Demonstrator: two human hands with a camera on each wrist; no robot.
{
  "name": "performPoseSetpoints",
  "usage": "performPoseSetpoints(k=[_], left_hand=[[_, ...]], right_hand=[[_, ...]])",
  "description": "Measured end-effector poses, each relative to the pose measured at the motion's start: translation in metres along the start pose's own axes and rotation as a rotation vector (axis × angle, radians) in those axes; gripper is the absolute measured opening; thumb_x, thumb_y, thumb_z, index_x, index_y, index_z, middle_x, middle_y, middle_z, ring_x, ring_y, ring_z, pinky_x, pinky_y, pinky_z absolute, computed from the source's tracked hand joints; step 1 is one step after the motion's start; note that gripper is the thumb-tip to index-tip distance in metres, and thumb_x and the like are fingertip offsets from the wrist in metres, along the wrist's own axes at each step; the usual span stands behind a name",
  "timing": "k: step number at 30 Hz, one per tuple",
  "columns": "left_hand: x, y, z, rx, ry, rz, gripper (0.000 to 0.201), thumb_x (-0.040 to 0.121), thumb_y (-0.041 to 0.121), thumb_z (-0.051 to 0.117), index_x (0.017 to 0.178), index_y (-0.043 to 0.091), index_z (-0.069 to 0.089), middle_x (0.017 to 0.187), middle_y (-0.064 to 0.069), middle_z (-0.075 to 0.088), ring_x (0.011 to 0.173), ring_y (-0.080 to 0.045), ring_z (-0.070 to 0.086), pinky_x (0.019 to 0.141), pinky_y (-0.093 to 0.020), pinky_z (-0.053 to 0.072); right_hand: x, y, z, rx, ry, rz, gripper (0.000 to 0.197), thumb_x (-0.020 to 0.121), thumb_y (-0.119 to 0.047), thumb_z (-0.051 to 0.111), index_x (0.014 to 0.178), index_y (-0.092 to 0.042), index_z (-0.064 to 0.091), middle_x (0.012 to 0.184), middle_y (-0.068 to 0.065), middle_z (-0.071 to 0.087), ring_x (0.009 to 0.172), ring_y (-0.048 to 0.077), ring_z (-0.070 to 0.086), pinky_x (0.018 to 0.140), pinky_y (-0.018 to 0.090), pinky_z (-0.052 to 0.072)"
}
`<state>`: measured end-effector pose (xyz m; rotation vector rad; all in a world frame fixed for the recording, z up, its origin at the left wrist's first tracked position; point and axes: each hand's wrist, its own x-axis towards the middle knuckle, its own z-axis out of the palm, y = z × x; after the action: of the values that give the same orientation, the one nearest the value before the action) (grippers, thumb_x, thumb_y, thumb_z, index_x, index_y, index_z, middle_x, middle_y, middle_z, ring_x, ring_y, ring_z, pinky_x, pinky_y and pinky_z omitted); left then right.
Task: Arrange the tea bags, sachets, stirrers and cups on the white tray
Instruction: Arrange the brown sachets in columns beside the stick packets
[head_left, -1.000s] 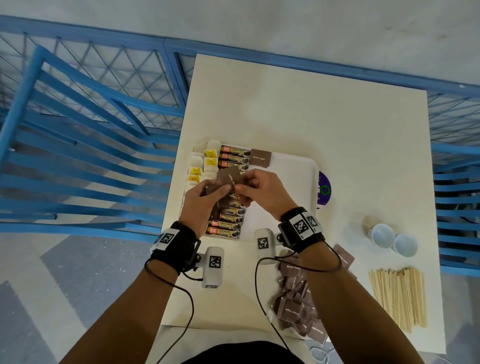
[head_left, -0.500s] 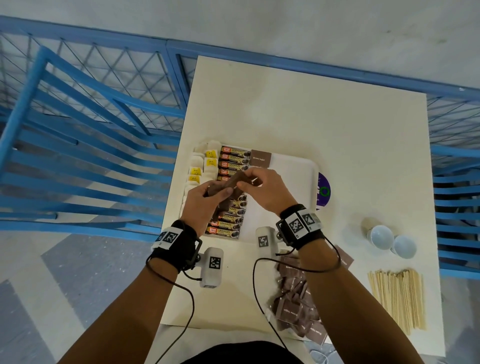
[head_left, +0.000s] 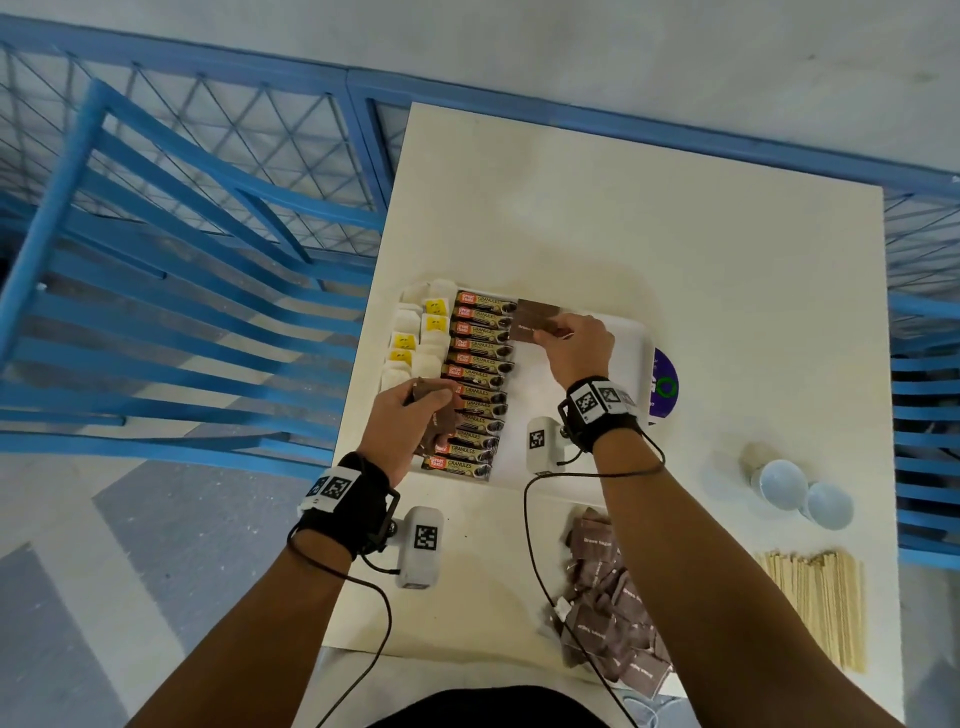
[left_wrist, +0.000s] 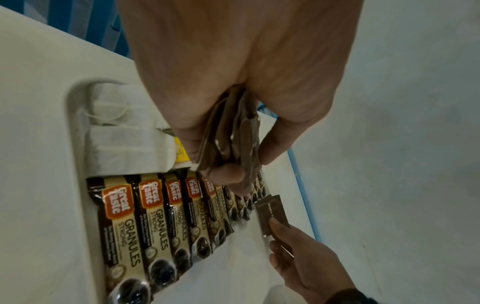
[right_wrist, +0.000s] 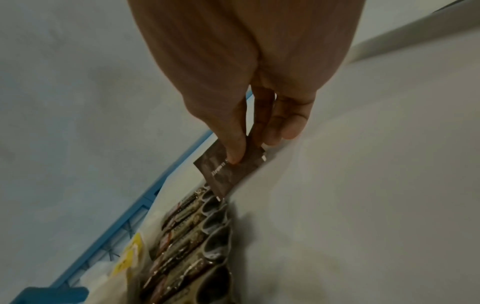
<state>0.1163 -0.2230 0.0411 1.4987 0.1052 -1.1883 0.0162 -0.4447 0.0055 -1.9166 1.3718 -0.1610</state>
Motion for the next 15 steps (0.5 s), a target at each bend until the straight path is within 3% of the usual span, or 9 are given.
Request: performPoseSetpoints(k=[2,7,11,15], left_hand=[[0.001,0.0,-0.002,-0.002,0.0,-0.007,0.015,0.098,0.006,0.062,0.109,0.002,0.072,0.095,-0.018,0.073,0.081,-0.03,0.072,0.049,-0.029,0.047],[0.004,0.0,-0.004,-0.005,0.005,-0.024,0.017,0.098,0.006,0.062,0.111,0.002,0.072,0.094,-0.016,0.074,0.079,-0.027,0.072,0.052,-0.03,0.048],[0.005,-0.001,-0.003,-0.012,0.01,-0.038,0.015,0.098,0.006,0.062,0.109,0.004,0.072,0.091,-0.014,0.073,0.078,-0.027,0.071,0.05,-0.029,0.048],[0.004,-0.001,-0.001,-0.011,0.005,-0.042,0.013,0.099,0.005,0.061,0.105,0.006,0.072,0.09,-0.013,0.073,0.075,-0.026,0.07,0.049,-0.028,0.048]], right_hand=[[0.002,0.001,-0.001,-0.021,0.01,-0.013,0.018,0.088,-0.019,0.074,0.104,-0.011,0.077,0.097,0.006,0.074,0.082,0.013,0.055,0.066,0.007,0.03],[0.009,0.005,-0.005,-0.031,-0.012,-0.009,0.024,0.09,-0.022,0.072,0.112,-0.012,0.074,0.108,0.009,0.073,0.102,0.025,0.064,0.091,0.026,0.042],[0.011,0.005,-0.006,-0.025,-0.037,-0.002,0.024,0.09,-0.018,0.073,0.112,-0.01,0.074,0.104,0.008,0.074,0.092,0.017,0.061,0.084,0.019,0.039],[0.013,0.005,0.0,-0.062,-0.033,-0.009,0.021,0.088,-0.019,0.074,0.107,-0.011,0.075,0.101,0.007,0.073,0.09,0.018,0.061,0.081,0.02,0.04]])
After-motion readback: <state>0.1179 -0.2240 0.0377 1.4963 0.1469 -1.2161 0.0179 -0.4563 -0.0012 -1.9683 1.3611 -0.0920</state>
